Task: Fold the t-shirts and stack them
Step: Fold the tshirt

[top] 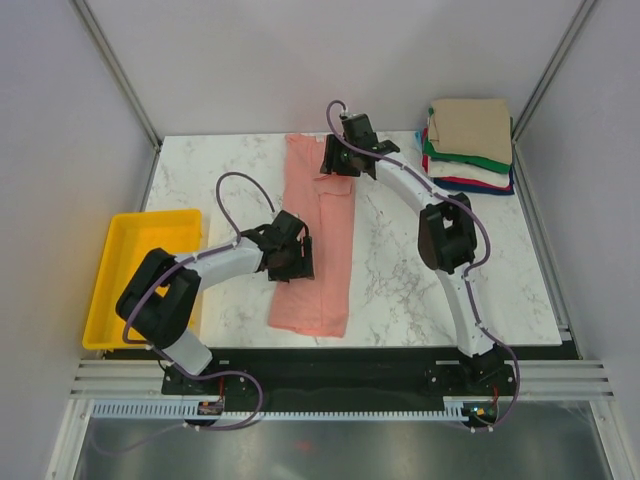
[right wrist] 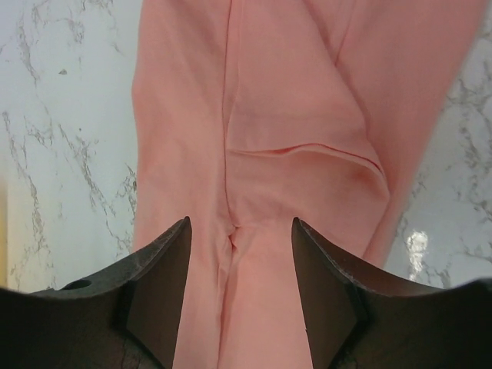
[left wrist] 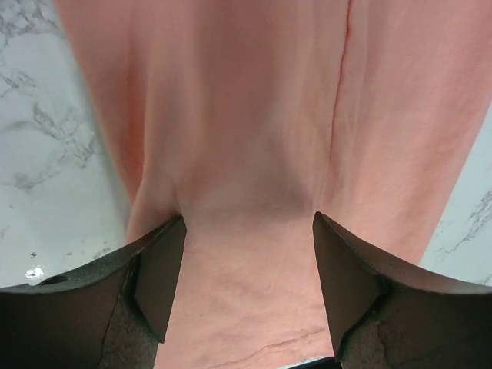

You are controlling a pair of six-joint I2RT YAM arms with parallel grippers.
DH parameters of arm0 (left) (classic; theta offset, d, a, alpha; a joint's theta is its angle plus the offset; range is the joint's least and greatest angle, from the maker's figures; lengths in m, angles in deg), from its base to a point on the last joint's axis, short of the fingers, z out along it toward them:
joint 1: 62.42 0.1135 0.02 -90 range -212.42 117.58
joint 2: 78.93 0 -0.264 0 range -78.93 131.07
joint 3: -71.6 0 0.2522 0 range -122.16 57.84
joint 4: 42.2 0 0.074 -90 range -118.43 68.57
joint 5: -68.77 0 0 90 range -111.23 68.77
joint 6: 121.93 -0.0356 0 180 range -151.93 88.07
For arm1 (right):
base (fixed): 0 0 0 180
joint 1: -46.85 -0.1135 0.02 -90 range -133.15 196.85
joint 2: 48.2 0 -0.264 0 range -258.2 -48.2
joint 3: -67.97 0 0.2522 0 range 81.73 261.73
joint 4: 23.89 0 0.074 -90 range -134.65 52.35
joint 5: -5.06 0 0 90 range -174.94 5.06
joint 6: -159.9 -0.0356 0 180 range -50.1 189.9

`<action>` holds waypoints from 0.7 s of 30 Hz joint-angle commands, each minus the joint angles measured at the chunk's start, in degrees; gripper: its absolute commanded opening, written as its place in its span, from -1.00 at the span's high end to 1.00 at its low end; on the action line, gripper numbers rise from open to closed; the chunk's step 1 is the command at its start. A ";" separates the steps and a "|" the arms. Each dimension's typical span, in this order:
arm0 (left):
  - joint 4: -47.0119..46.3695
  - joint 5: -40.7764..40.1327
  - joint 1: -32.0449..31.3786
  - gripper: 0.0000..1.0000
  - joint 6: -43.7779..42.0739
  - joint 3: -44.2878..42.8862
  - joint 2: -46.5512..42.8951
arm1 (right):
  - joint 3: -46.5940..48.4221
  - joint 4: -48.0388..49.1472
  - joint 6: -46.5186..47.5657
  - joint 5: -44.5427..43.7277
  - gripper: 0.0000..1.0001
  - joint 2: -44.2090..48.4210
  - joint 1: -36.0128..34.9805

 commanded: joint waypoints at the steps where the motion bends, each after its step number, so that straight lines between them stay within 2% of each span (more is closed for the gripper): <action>1: -3.90 -1.15 -3.09 -0.50 4.66 5.24 0.07 | 6.74 -0.07 -0.72 3.33 -0.25 -4.15 -0.79; 8: -4.96 -1.15 -6.17 -0.48 5.89 9.11 -0.37 | 9.56 1.42 -3.71 2.28 -0.25 -11.35 -2.10; 21: -5.84 -2.56 -11.71 -0.44 7.91 12.63 1.20 | 9.74 6.70 -8.45 1.93 -0.24 -14.35 -2.19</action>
